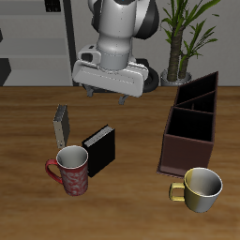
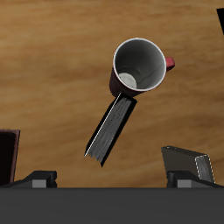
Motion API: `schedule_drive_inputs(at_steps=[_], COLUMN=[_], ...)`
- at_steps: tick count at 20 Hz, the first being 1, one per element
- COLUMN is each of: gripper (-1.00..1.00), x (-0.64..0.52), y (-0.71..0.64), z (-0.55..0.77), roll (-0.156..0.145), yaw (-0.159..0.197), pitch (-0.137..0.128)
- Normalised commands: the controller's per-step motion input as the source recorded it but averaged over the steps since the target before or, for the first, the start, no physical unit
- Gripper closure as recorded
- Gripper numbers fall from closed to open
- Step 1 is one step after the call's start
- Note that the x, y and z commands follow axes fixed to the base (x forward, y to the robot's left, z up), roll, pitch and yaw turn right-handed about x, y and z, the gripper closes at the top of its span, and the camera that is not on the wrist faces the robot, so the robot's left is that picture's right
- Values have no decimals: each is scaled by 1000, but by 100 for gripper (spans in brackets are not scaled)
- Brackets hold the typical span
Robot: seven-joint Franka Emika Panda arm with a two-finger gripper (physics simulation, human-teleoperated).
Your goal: Place the black book into the left desk caddy's front compartment
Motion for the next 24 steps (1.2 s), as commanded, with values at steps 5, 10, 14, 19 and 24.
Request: schedule_drive_inputs(at_steps=[5, 10, 14, 19, 24], gripper=[-100, -100, -100, -100, -100], x=[66, 68, 30, 25, 26], y=[-43, -16, -13, 5, -69], z=[-132, -204, -255, -134, -79], roll=[6, -15, -44, -29, -15], yaw=[-17, -18, -23, -19, -43], pitch=[-19, -8, -11, 10, -7])
